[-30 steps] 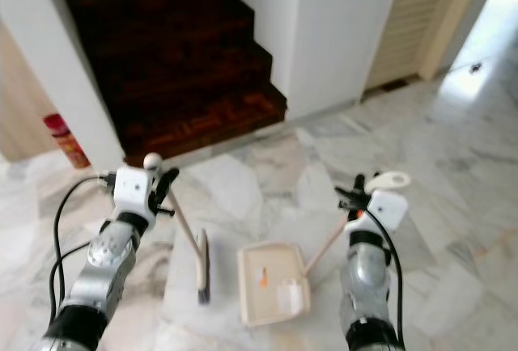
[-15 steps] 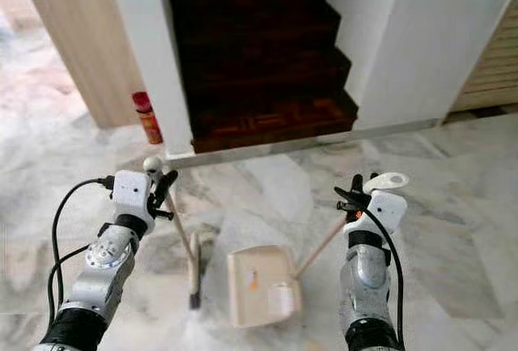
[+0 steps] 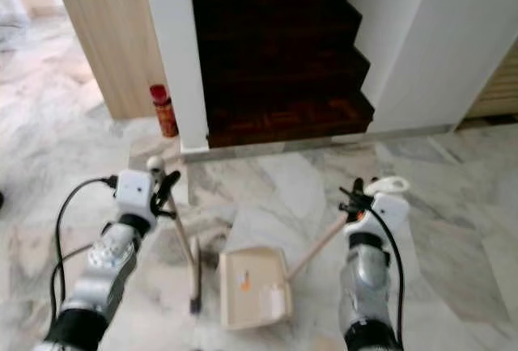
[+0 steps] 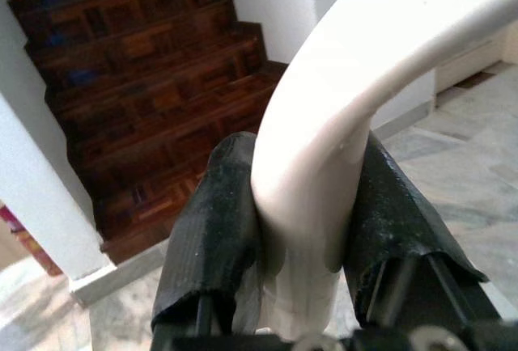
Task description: Sweep floor
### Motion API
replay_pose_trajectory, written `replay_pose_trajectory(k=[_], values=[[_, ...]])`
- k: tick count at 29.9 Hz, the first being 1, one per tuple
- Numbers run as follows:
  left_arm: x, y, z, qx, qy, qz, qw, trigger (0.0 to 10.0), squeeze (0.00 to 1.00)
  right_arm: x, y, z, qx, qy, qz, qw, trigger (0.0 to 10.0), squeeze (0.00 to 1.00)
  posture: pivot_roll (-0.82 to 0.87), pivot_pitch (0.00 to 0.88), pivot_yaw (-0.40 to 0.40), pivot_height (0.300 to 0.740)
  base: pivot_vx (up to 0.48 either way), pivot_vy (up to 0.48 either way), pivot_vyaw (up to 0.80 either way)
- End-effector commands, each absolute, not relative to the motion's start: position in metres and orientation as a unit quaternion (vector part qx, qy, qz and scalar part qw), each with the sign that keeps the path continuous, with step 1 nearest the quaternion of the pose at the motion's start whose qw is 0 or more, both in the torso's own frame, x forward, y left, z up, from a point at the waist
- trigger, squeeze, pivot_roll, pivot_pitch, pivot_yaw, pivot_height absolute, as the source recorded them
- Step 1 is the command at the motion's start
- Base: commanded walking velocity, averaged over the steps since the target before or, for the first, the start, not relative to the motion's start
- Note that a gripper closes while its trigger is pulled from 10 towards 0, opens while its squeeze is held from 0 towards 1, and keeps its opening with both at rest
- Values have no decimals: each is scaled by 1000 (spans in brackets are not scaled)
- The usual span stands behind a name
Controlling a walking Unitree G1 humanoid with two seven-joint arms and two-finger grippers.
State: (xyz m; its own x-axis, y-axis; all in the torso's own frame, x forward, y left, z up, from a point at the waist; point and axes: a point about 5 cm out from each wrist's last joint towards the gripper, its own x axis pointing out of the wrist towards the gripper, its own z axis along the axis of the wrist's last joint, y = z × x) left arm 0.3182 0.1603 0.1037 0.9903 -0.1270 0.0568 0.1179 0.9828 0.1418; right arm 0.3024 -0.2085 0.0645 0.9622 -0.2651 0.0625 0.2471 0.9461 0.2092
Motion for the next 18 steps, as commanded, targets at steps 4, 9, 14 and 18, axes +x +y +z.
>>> replay_pose_trajectory(k=[4, 9, 14, 18], values=[[321, 161, 115, 71, -56, -58, 994, 10000, 0, 305, -213, 74, 98, -65, -132, 984, 10000, 0, -20, 0, -14, 740, 0, 420, 0], [321, 161, 116, 72, -55, -56, 994, 10000, 0, 306, -211, 74, 101, -64, -129, 984, 10000, 0, -19, 0, -16, 740, 0, 419, 0], [321, 161, 116, 71, -55, -54, 994, 10000, 0, 306, -210, 74, 103, -63, -127, 985, 10000, 0, -17, 0, -18, 740, 0, 420, 0], [322, 161, 117, 72, -55, -54, 994, 10000, 0, 306, -211, 75, 101, -66, -128, 984, 10000, 0, -17, 2, -16, 740, 0, 420, 0]])
